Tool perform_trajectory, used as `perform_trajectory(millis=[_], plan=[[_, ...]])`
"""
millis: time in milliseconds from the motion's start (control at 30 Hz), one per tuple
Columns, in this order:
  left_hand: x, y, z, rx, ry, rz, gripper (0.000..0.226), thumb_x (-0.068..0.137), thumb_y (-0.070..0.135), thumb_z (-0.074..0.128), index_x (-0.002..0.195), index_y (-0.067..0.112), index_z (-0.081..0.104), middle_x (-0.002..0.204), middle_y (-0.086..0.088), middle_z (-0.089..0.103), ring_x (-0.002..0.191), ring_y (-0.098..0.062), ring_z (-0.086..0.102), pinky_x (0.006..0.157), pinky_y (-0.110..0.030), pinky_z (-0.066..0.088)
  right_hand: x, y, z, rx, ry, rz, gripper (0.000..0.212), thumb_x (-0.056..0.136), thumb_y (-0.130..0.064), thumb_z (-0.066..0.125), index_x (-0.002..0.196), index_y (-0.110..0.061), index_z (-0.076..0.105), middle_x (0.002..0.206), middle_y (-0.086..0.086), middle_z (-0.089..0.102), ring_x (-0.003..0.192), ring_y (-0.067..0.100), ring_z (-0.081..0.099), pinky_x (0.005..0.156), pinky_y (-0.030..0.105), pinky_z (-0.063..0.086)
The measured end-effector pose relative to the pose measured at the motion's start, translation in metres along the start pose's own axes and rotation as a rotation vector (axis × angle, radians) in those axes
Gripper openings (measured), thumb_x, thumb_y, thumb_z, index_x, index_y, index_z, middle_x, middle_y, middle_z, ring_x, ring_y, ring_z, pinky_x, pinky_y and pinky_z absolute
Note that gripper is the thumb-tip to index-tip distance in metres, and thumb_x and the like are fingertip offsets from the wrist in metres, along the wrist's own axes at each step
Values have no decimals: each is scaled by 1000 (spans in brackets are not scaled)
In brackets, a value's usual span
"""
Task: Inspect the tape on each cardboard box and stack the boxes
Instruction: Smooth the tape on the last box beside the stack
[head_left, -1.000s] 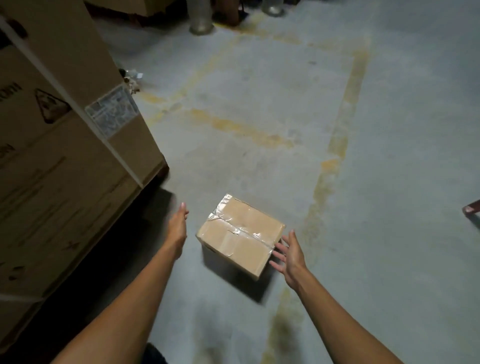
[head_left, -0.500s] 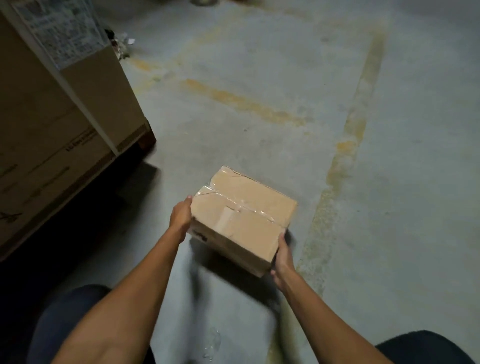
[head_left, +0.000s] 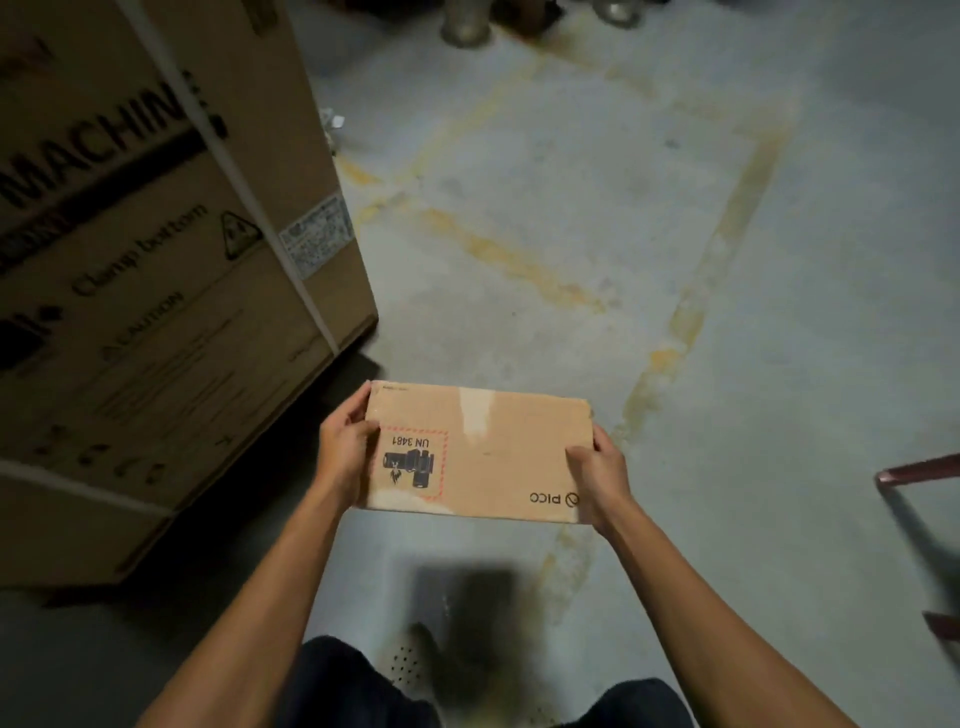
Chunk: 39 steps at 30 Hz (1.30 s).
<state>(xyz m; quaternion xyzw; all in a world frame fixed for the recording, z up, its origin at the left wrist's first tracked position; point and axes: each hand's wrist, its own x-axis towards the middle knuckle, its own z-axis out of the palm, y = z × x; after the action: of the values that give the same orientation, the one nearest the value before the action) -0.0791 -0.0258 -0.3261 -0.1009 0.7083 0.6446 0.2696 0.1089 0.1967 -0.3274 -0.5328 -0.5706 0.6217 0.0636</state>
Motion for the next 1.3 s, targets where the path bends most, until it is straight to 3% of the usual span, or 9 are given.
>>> perform_trajectory(millis=[133,300,433,700,767,867,1000,1233,1300], plan=[[-76,87,-43,-133,59,-22,51,96,-4,46,144,15,52,127,-8,65,97,-18,68,70,-29,56,-81,-86,2,-47,-64,-85,40,86,3,51,111,-25,64,97,-3,71,84,20,66,60,30,51],[-169,167,-102,-215,190,55,37,97,-1,44,128,6,62,103,-12,68,85,-20,63,73,-35,52,-164,-164,25,-98,-199,-211,37,90,-2,54,120,-23,61,100,-5,67,86,13,62,58,28,45],[-230,181,-164,-270,303,140,37,99,3,44,130,13,61,106,-17,69,75,-19,66,65,-34,53,-211,-190,57,-138,-339,-317,37,92,-6,56,127,-18,60,106,-2,65,92,13,59,62,30,44],[-405,147,-309,-477,664,277,30,98,11,51,122,14,69,92,-14,73,76,-19,70,71,-37,55,-351,-171,158,-222,-775,-408,41,95,-12,58,135,-24,57,120,-1,65,102,16,58,72,35,48],[-452,136,-354,-494,719,326,26,97,18,54,116,13,71,96,-17,71,83,-24,69,81,-44,55,-398,-158,191,-242,-887,-424,43,96,-14,58,138,-27,57,124,1,65,109,21,59,83,42,51],[-514,118,-425,-515,814,379,34,91,30,58,118,14,71,110,-19,70,98,-32,67,94,-54,52,-474,-136,241,-265,-1022,-455,40,98,-13,57,136,-24,58,121,-1,65,110,20,58,76,39,49],[-571,107,-521,-538,963,452,28,97,17,58,123,12,65,104,-15,72,94,-27,70,80,-42,57,-573,-112,312,-297,-1132,-558,43,96,-10,59,136,-23,55,116,-6,62,114,20,56,90,45,50],[-674,111,-674,-523,1189,584,26,95,9,57,119,17,64,105,-8,73,92,-23,72,81,-41,58,-747,-84,429,-230,-1248,-781,41,96,-18,63,135,-23,55,115,-7,62,107,14,58,71,31,48],[-703,113,-709,-515,1247,639,23,96,12,56,117,15,64,96,-5,74,87,-22,70,76,-40,57,-794,-81,455,-191,-1288,-787,42,95,-19,64,136,-23,55,117,-6,63,108,15,59,75,34,50]])
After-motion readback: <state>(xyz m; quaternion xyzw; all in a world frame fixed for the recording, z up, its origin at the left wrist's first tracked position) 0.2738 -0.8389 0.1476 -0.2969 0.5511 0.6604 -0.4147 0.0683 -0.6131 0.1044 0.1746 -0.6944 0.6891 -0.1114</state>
